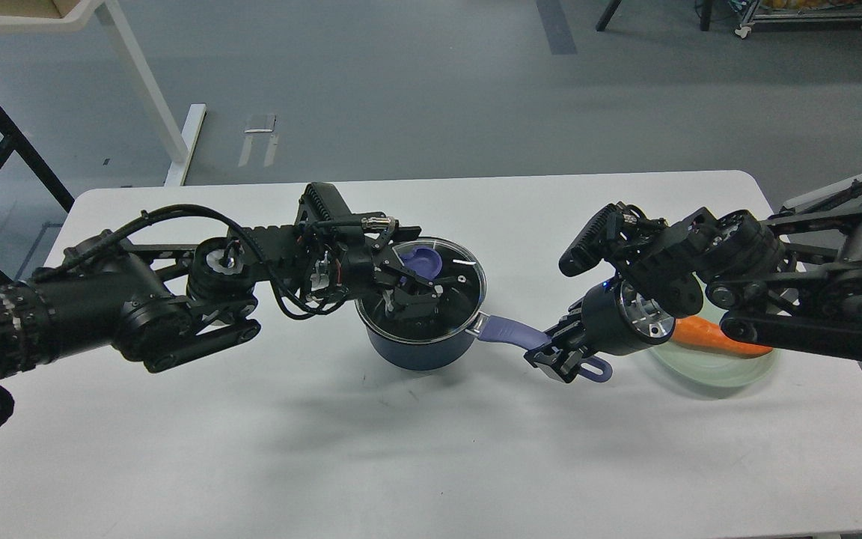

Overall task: Open pot lid
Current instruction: 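Lift the glass lid off the pot with the left gripper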

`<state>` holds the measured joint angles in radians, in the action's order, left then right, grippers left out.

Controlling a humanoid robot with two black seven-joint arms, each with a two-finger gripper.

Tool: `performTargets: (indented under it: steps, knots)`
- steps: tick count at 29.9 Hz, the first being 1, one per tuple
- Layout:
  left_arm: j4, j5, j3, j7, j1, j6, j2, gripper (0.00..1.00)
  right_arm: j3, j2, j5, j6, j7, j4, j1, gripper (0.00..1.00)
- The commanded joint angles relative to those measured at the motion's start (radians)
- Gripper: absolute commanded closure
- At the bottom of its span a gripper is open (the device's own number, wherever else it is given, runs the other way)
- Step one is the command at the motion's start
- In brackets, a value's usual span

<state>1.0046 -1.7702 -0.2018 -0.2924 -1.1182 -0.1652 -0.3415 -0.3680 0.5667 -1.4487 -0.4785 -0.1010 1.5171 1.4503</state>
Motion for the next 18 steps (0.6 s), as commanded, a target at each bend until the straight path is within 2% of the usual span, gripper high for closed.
performTargets:
  steps: [1, 2, 5, 9, 14, 18]
  knots:
    - [0.0, 0.0, -0.001, -0.002, 0.008, -0.004, -0.002, 0.2, 0.0, 0.001, -0.001, 0.0, 0.001, 0.0, -0.001, 0.83]
    - [0.0, 0.0, -0.001, -0.005, 0.009, -0.004, -0.002, 0.26, 0.0, 0.002, -0.001, 0.0, 0.0, 0.0, -0.001, 0.83]
    - [0.0, 0.0, -0.001, -0.016, 0.011, -0.004, -0.007, 0.37, 0.0, 0.002, -0.001, 0.0, 0.0, 0.0, -0.001, 0.83]
    - [0.0, 0.008, -0.001, -0.017, 0.011, -0.004, -0.013, 0.45, -0.002, 0.004, -0.001, 0.0, 0.0, 0.0, -0.002, 0.83]
    - [0.008, 0.066, 0.001, -0.017, 0.011, 0.0, -0.017, 0.52, -0.002, 0.009, -0.001, 0.0, 0.001, 0.0, -0.004, 0.83]
    - [0.015, 0.09, 0.01, -0.017, 0.001, 0.0, -0.025, 0.53, -0.002, 0.013, -0.001, 0.0, 0.001, 0.0, -0.005, 0.83]
